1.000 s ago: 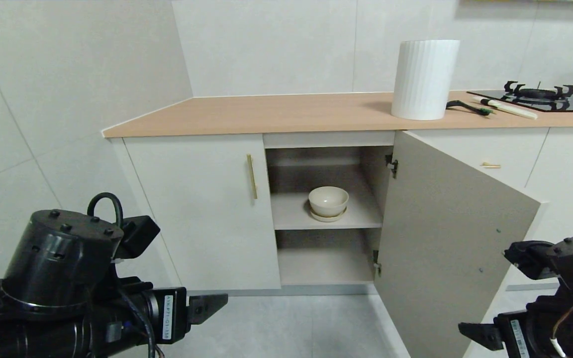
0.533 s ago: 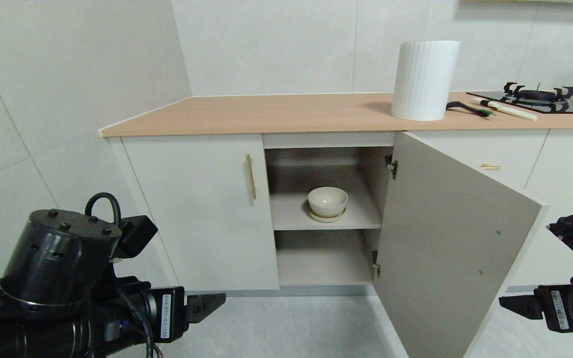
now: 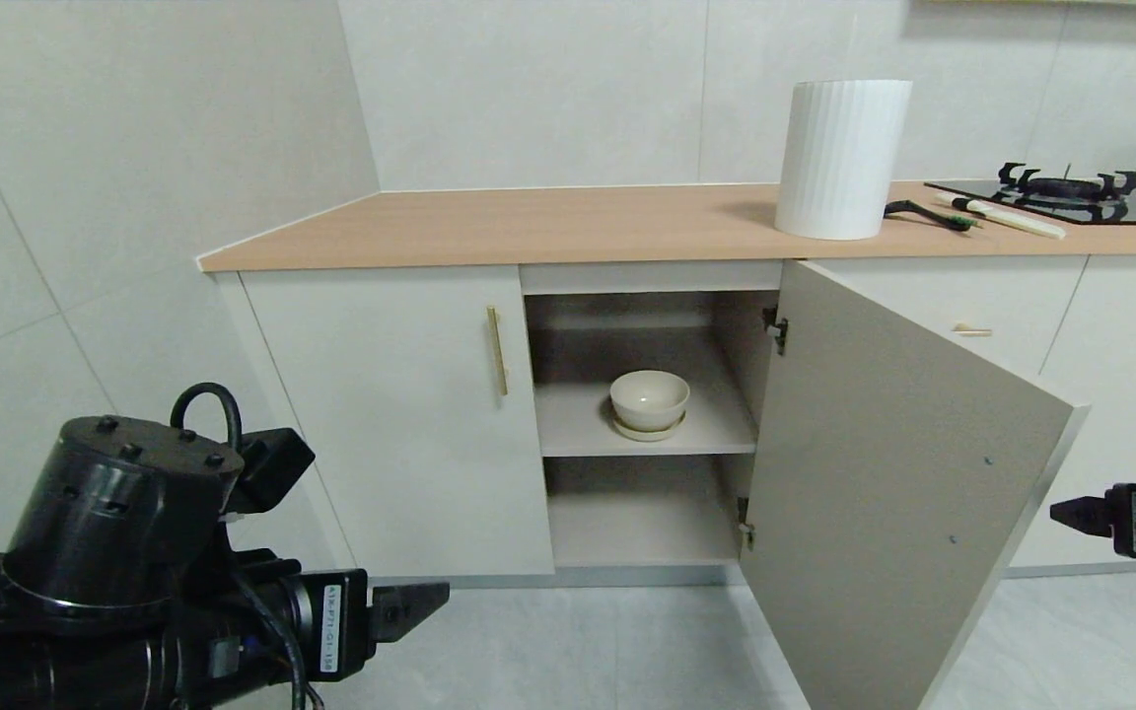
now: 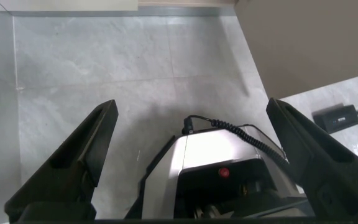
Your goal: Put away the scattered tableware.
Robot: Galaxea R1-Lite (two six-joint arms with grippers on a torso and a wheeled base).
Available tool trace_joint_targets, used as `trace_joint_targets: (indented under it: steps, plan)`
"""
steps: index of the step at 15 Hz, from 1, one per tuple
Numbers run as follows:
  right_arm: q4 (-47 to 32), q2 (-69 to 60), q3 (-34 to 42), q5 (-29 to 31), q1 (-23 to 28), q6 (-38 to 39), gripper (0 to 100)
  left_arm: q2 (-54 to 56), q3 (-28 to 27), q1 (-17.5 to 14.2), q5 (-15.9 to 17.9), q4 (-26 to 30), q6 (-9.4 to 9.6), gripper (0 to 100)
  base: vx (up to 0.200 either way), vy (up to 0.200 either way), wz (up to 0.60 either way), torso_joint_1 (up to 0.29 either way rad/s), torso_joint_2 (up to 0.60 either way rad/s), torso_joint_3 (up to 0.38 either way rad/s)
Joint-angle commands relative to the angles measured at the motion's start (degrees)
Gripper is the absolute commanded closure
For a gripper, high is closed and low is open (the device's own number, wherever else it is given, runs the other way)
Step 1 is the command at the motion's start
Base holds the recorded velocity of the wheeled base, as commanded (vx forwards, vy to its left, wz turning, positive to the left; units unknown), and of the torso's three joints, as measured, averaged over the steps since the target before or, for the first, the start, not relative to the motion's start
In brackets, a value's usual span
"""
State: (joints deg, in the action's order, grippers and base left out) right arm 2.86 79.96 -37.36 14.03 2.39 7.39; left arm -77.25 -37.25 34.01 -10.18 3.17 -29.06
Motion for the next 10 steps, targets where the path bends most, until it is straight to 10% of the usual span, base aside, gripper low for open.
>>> trace_joint_targets:
  steps: [1, 10]
  plan:
    - [4.78, 6.09, 0.1, -0.14, 1.83, 2.81, 0, -0.09, -0.01, 0.0, -0.02, -0.01, -0.03, 0, 0.0, 0.0, 0.0, 0.0, 0.0, 0.0]
    - [11.46, 9.87, 0.1, -0.06, -6.61, 16.52, 0, 0.0, -0.01, 0.0, -0.02, -0.01, -0.03, 0, 0.0, 0.0, 0.0, 0.0, 0.0, 0.0]
